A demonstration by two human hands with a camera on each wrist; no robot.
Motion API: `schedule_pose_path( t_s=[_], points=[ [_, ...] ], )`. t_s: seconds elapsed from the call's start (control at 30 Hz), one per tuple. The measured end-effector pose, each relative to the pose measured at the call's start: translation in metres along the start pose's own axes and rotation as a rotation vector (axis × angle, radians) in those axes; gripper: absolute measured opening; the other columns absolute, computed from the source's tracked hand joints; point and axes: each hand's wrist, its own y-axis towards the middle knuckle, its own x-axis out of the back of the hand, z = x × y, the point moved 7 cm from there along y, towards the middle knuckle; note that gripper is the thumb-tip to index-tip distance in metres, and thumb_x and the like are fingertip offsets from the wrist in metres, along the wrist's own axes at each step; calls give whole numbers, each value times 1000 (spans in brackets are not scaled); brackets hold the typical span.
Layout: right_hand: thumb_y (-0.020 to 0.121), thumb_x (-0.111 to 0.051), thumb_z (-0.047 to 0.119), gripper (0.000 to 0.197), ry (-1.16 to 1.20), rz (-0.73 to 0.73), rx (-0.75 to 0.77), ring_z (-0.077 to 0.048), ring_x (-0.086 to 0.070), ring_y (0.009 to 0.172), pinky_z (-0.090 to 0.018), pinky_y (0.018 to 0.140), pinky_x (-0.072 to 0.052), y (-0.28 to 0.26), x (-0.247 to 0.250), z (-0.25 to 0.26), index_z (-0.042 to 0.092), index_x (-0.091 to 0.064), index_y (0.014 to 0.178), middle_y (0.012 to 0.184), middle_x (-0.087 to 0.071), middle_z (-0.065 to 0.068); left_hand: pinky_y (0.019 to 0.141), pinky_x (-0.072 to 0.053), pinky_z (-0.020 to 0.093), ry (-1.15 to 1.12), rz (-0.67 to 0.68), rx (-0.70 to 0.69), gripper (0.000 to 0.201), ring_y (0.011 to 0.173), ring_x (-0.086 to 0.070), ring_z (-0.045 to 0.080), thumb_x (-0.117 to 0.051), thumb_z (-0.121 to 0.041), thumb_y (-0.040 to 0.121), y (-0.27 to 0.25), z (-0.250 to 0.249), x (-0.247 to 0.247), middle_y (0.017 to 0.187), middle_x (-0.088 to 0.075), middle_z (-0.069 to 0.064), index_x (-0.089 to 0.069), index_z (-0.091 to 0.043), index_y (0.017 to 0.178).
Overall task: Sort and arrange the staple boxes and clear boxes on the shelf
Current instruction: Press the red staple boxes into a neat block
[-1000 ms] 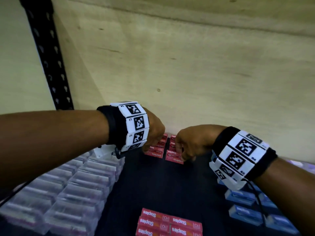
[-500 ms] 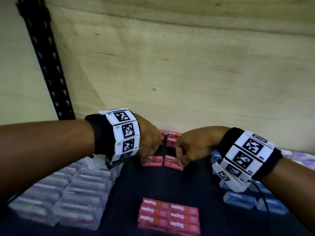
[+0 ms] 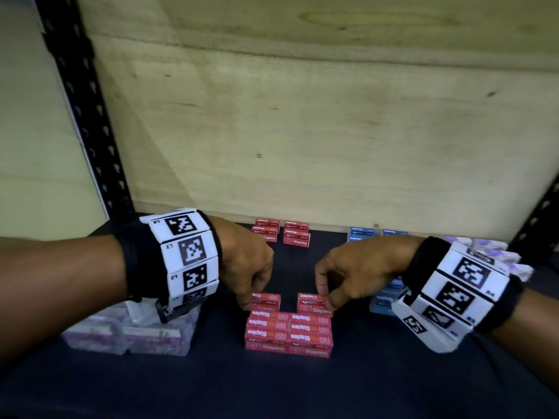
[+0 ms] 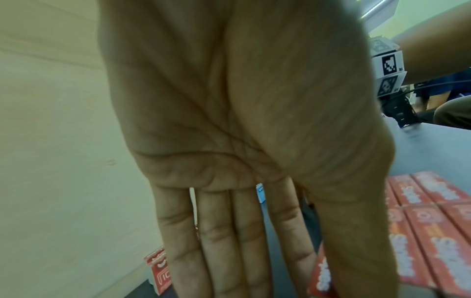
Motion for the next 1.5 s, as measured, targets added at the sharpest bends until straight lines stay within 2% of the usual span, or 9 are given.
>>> schedule_pose_path(
  t_s=[0.17,0.27,0.37,0.6,0.77,0.97,1.07,1.17,1.5],
  points=[
    [89,-68,40,26,30,29,20,1,-54,79,-19,73,-42,-13,-6,2,31,-66,112,95,-63,16,67,-45,16,-3,49,-35,30,92,-58,6,-73,-26,84,-7,-6,-5,106,-65,-10,-67,-28,113],
    [91,-67,34,27,64,67,26,-4,-61,90,-21,84,-47,-19,-9,2,29,-65,117,110,-69,11,64,-40,14,10,63,-47,36,89,-53,4,-68,-18,89,-11,-6,-8,104,-59,-14,-62,-30,122],
    [93,-66,27,29,49,95,38,-10,-64,103,-25,93,-48,-21,-11,1,30,-63,121,114,-71,8,77,-41,19,10,63,-50,34,94,-53,5,-64,-22,92,-14,-6,-10,115,-62,-13,-61,-32,124],
    [94,-64,27,27,35,101,64,-10,-64,104,-24,90,-48,-16,-11,5,31,-62,121,113,-71,9,84,-38,23,-17,102,-64,35,104,-56,6,-61,-27,94,-14,-10,-12,124,-62,-10,-57,-34,128],
    [94,-64,29,26,31,79,87,-1,-59,85,-15,71,-42,-13,-12,12,34,-61,120,106,-69,12,82,-40,25,-6,98,-66,34,97,-53,6,-59,-32,95,-12,-15,-13,117,-61,-12,-54,-39,127],
    [94,-64,31,26,28,70,74,-9,-63,101,-20,83,-46,-16,-12,12,35,-61,120,111,-70,11,65,-38,16,-33,100,-58,41,85,-55,2,-63,-28,93,-13,-14,-12,112,-62,-12,-50,-40,129],
    [92,-66,29,32,19,93,42,-7,-63,92,-19,77,-47,-18,-13,13,33,-59,123,104,-68,12,80,-48,23,-52,158,-45,64,100,-59,8,-77,-23,81,-14,-14,-17,123,-59,-6,-44,-41,133],
    [85,-74,32,45,24,138,7,-5,-60,86,-17,70,-43,-21,-15,13,30,-55,126,100,-66,12,92,-50,32,-59,179,-23,75,103,-59,8,-87,-36,67,-16,-15,-20,118,-60,-10,-46,-40,129],
    [72,-78,58,58,-71,149,-30,-7,-61,97,-18,66,-40,-21,-21,21,29,-62,120,110,-67,10,72,-43,23,-41,97,17,61,81,-57,1,-80,-64,61,-19,-13,-27,90,-62,-17,-58,-36,111]
  ],
)
